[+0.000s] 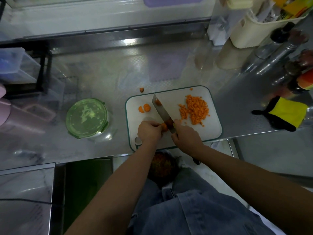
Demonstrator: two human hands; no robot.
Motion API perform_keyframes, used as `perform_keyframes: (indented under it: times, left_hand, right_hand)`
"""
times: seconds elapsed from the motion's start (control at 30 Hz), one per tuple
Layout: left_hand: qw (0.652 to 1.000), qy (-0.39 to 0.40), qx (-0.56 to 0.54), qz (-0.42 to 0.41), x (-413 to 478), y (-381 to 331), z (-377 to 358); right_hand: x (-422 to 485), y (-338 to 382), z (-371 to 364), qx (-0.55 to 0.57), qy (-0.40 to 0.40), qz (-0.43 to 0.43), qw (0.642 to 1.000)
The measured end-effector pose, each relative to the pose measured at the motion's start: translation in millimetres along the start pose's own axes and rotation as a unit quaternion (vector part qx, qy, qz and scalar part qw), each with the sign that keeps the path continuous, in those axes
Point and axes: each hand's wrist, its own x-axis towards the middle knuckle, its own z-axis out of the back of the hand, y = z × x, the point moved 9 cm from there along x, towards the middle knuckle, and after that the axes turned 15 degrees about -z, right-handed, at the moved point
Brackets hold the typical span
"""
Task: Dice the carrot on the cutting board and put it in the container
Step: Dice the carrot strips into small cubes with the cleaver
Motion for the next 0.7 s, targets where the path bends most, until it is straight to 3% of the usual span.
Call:
perform_keyframes:
  times: [0.27,0.4,0.7]
  left_hand:
    - [1.000,0.016,0.006,-0.005,0.7,-3.6,0.0]
    - [1.000,0.021,0.010,-0.002,2.0,-0.8,-0.8]
    - [0.999,0.010,0.035,-0.003,4.7,0.2,-0.1]
  right_hand:
    - [1.0,2.2,4.9,0.000,-0.011,-0.007,1.000]
    - [-1.4,-7.4,16.3,0.052,-0.027,-0.029,0.998]
    - [-11.8,8.1,15.9,0.044,0.023,0.008,0.999]
